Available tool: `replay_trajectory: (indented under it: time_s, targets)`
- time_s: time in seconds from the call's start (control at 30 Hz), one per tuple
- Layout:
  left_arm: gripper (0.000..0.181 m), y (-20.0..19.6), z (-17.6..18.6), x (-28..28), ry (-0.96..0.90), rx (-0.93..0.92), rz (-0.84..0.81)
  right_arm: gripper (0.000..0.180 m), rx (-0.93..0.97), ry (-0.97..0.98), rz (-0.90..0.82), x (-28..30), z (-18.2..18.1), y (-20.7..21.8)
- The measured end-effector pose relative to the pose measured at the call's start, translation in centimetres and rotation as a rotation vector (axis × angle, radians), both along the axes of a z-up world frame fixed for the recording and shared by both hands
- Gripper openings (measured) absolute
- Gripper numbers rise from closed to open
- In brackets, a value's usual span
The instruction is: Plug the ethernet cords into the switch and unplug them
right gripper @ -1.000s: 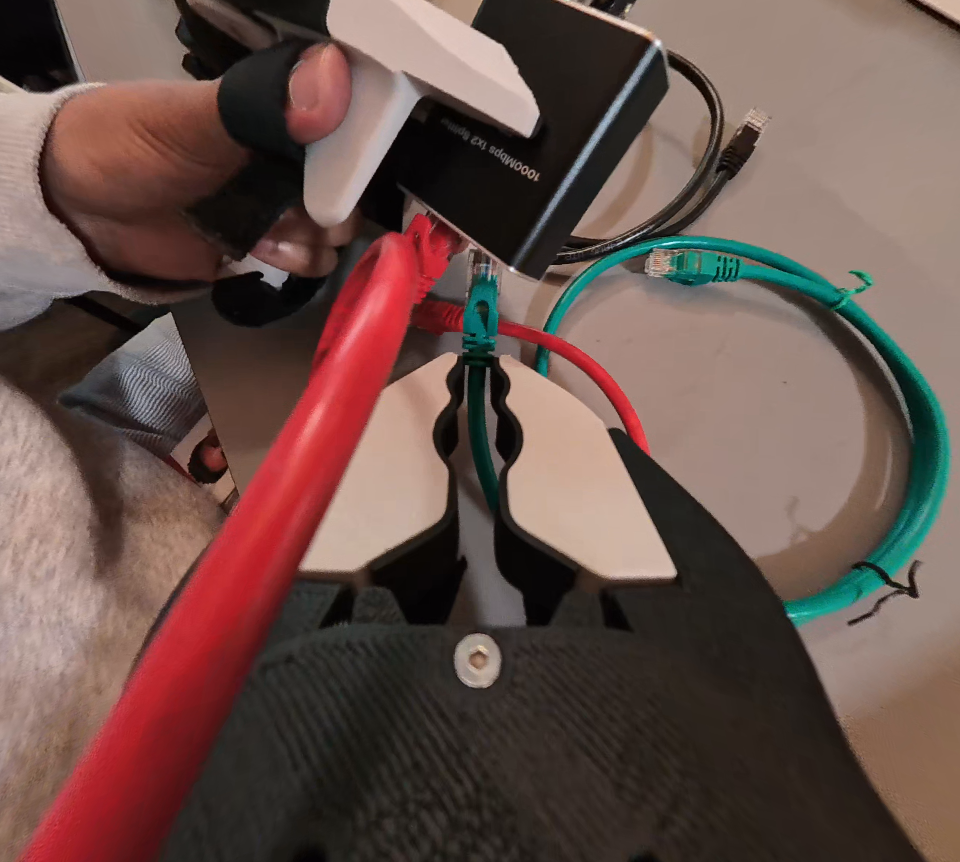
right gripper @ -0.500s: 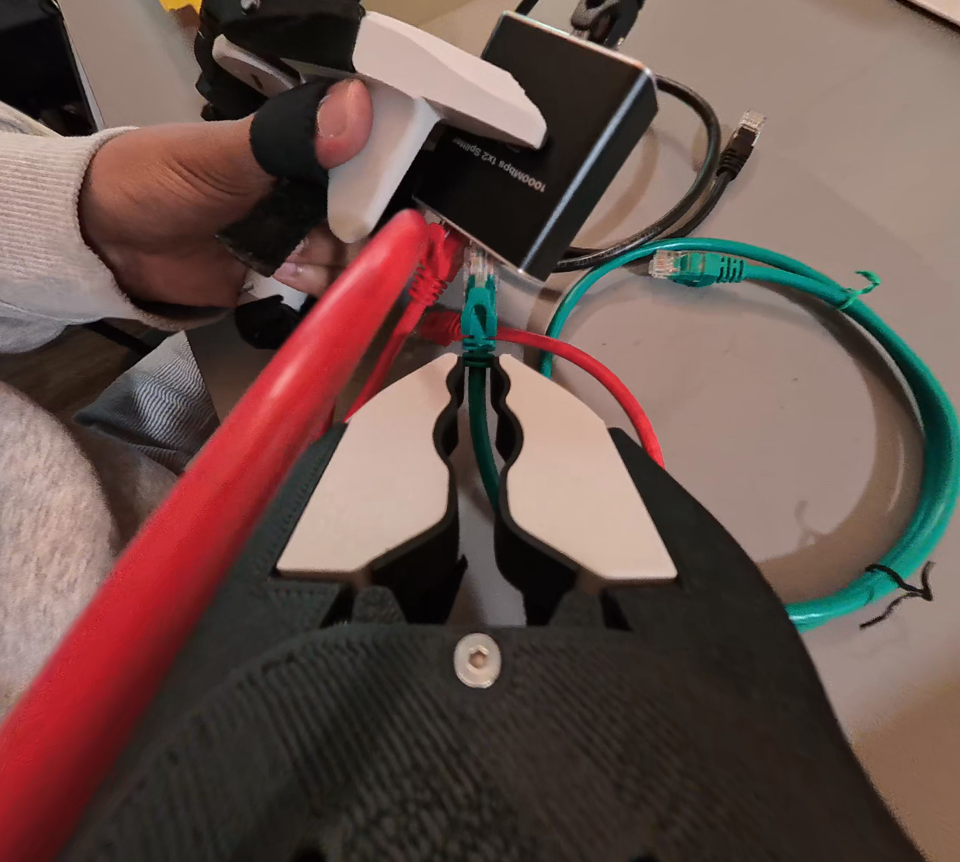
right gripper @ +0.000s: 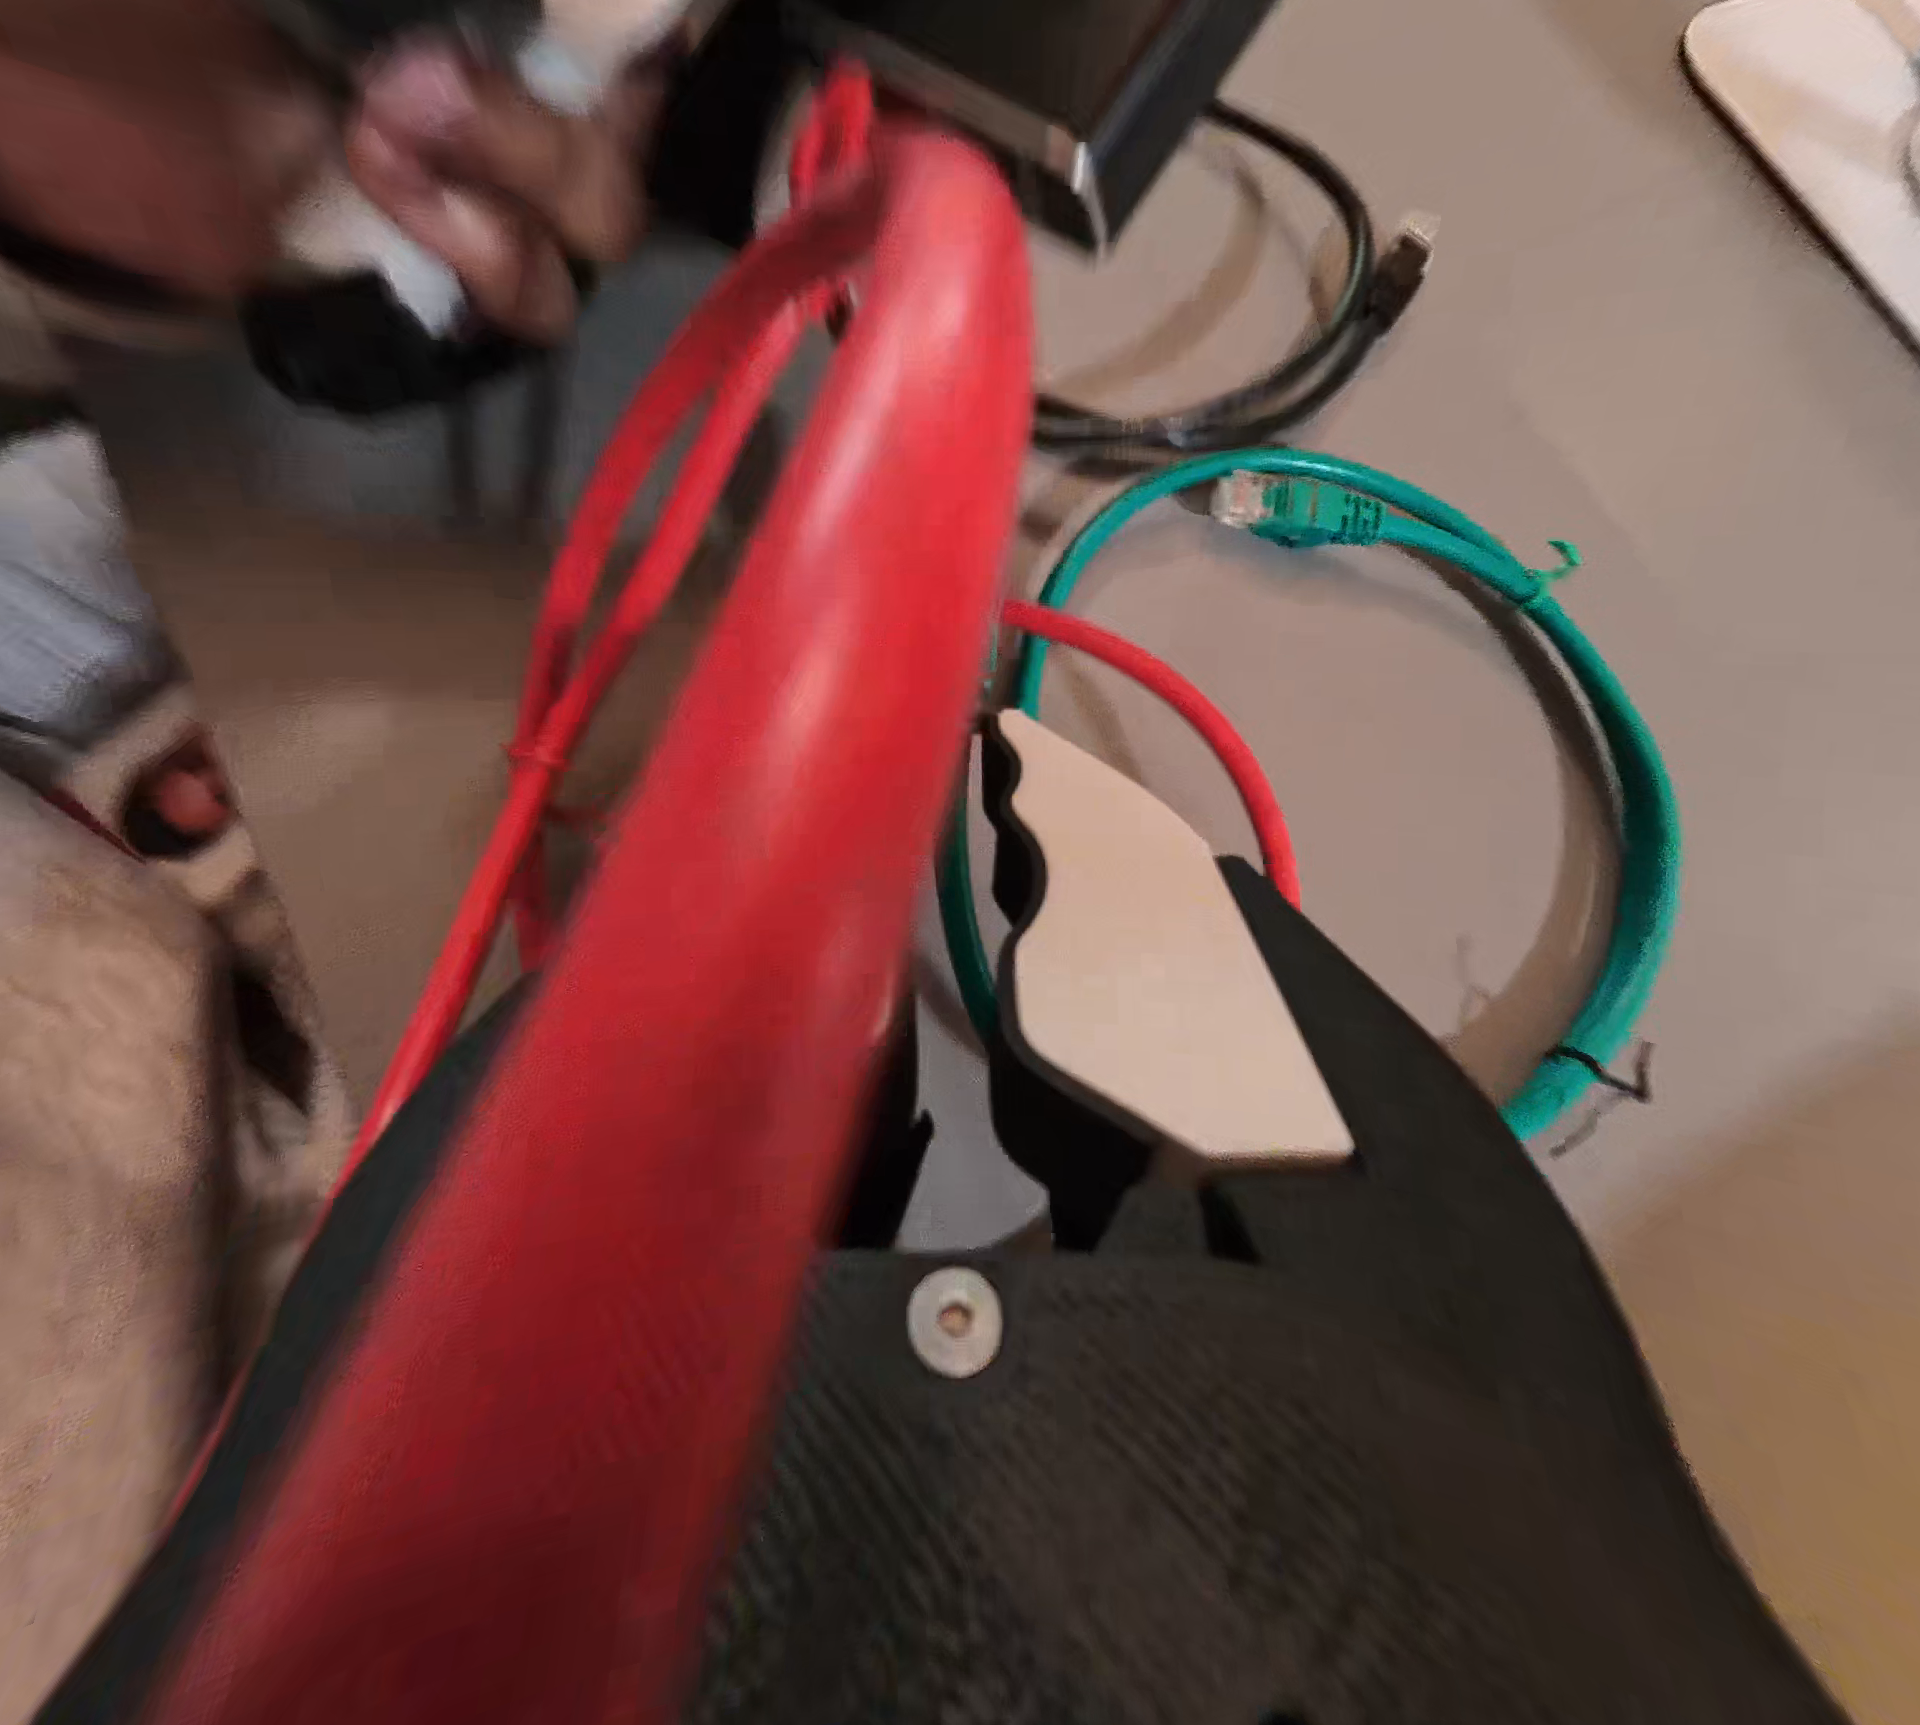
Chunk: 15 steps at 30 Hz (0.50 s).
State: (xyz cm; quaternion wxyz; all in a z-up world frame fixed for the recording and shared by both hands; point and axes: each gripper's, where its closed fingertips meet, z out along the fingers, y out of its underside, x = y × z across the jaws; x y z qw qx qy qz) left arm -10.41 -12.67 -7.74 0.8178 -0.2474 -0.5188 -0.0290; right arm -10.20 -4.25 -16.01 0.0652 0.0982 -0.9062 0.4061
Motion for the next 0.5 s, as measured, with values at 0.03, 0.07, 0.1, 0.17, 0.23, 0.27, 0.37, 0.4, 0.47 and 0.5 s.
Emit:
replay_trajectory:
  time_s: [0.03, 0.07, 0.1, 0.17, 0.23, 0.27, 0.37, 0.4, 0.47, 0.5]
  targets:
    - [0.024, -0.7, 0.0, 0.1, 0.001, 0.010, 0.012, 0.010, 0.004, 0.060, -0.012, -0.6, 0.0, 0.1]
    - [0.024, -1.2, 0.0, 0.2, 0.002, 0.021, 0.020, 0.010, -0.001, 0.107, -0.028, -1.3, 0.3, 0.2]
    - [0.024, -1.6, 0.0, 0.3, 0.001, 0.042, 0.020, 0.010, -0.011, 0.141, -0.057, -2.2, 0.8, 0.3]
    - [0.024, -2.0, 0.0, 0.4, -0.004, 0.094, 0.005, 0.009, -0.051, 0.166, -0.128, -4.3, 1.9, 0.7]
    - [0.025, -2.2, -0.1, 0.3, -0.010, 0.111, -0.001, 0.010, -0.106, 0.117, -0.202, -6.3, 2.7, 1.2]
    - [0.025, -2.2, -0.2, 0.3, -0.012, 0.107, -0.003, 0.010, -0.117, 0.074, -0.241, -7.4, 2.8, 1.7]
    - [0.025, -2.3, 0.0, 0.4, -0.004, 0.124, -0.019, 0.010, -0.152, 0.012, -0.347, -10.9, 3.2, 3.4]
    - [0.024, -2.3, 0.2, 0.4, 0.003, 0.137, -0.027, 0.010, -0.154, 0.014, -0.377, -12.0, 3.2, 4.0]
    - [0.024, -2.7, 0.4, 0.5, 0.016, 0.155, -0.019, 0.010, -0.135, 0.008, -0.420, -13.6, 2.9, 5.0]
    - [0.024, -2.9, 0.6, 0.6, 0.025, 0.164, -0.016, 0.010, -0.115, -0.001, -0.433, -14.1, 2.4, 5.4]
